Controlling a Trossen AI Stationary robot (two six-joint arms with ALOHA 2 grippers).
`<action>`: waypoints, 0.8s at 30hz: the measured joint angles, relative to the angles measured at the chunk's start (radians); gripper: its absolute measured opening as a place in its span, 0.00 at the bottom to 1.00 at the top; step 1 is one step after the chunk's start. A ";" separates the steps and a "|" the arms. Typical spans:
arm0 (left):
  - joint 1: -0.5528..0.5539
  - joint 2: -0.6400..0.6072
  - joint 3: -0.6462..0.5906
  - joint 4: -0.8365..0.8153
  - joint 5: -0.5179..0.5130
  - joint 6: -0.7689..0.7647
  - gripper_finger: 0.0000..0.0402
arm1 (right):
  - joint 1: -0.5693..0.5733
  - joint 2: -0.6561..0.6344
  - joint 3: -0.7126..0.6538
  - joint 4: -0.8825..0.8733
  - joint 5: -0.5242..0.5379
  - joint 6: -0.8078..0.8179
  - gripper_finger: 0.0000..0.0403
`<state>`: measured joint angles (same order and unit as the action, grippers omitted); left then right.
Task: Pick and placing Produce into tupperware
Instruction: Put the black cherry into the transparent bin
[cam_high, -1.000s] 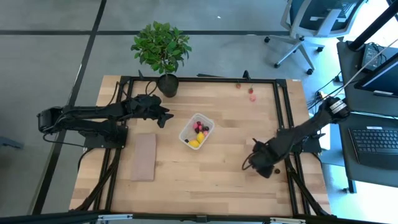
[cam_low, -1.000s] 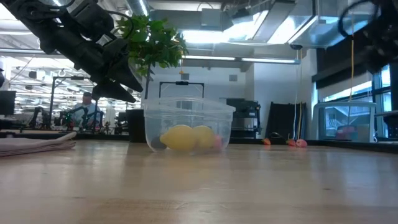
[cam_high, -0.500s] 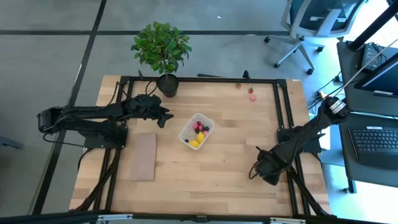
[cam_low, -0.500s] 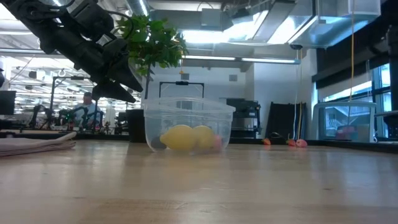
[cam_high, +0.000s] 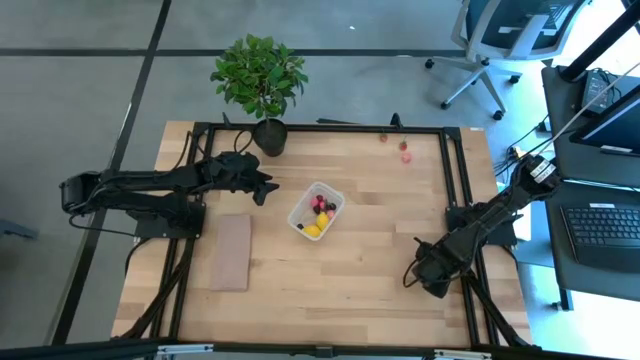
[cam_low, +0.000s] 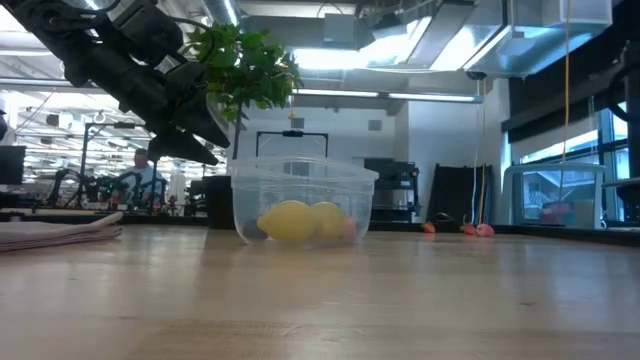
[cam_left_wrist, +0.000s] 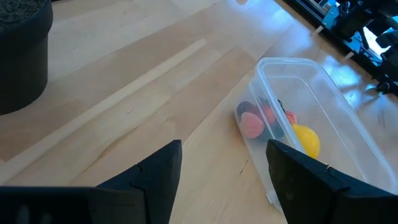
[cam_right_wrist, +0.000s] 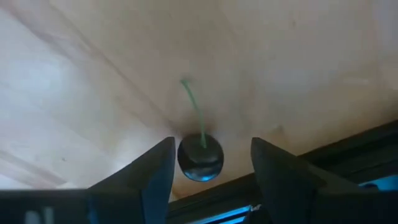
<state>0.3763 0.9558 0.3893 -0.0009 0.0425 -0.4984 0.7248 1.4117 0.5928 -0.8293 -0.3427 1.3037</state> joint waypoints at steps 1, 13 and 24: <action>0.000 0.000 0.000 0.000 0.000 0.000 0.56 | 0.000 0.000 -0.003 0.003 -0.002 0.000 0.52; 0.000 0.000 0.000 0.000 0.000 0.002 0.56 | 0.000 0.000 -0.011 0.014 -0.027 -0.006 0.31; 0.000 0.000 0.000 0.000 -0.001 0.003 0.56 | -0.007 0.000 0.009 0.098 -0.021 -0.005 0.26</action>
<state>0.3763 0.9557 0.3893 -0.0006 0.0419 -0.4957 0.7174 1.4117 0.6021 -0.7317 -0.3639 1.2984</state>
